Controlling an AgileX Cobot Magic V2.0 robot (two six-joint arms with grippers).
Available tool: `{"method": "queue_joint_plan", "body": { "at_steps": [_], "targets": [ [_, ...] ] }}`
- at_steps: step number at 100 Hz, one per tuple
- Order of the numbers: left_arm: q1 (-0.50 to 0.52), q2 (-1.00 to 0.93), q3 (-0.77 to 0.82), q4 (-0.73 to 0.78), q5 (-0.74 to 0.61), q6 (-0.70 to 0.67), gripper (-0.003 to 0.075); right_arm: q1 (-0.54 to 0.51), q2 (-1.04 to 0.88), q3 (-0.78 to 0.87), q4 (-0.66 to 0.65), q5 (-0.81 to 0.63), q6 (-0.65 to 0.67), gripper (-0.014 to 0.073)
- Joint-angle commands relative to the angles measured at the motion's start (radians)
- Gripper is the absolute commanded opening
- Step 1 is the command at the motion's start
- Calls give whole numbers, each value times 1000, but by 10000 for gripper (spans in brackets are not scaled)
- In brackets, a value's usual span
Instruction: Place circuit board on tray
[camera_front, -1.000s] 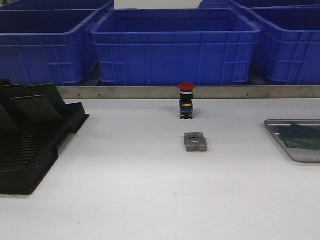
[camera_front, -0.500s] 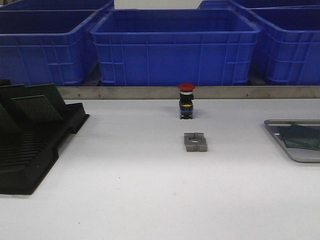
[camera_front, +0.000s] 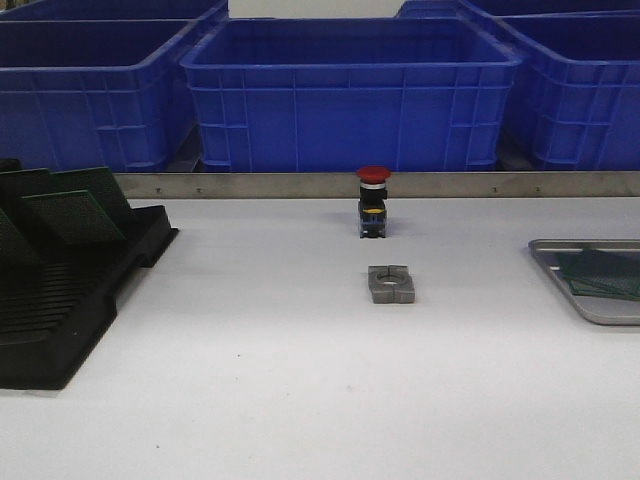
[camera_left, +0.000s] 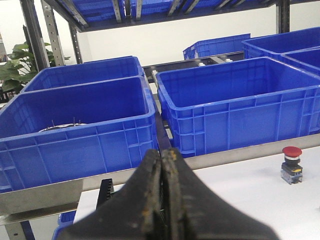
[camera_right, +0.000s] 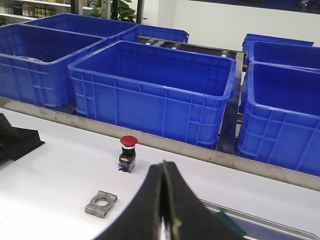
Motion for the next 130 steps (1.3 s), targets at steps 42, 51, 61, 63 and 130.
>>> {"method": "queue_joint_plan", "body": {
  "at_steps": [42, 51, 61, 63, 130],
  "targets": [
    [1, 9, -20, -35, -38, 4, -20, 3, 10, -27, 24, -35, -8, -113],
    [1, 9, -1, -93, -52, 4, -20, 3, 10, -27, 24, -35, -8, -113],
    [1, 9, 20, -77, -64, -70, -20, 3, 10, -27, 24, -35, -8, -113],
    [1, 9, 22, -33, -64, -111, -20, 3, 10, -27, 24, -35, -8, -113],
    [-186, -8, 252, 1198, -486, -1301, -20, 3, 10, -27, 24, -35, -8, -113]
  ]
}}
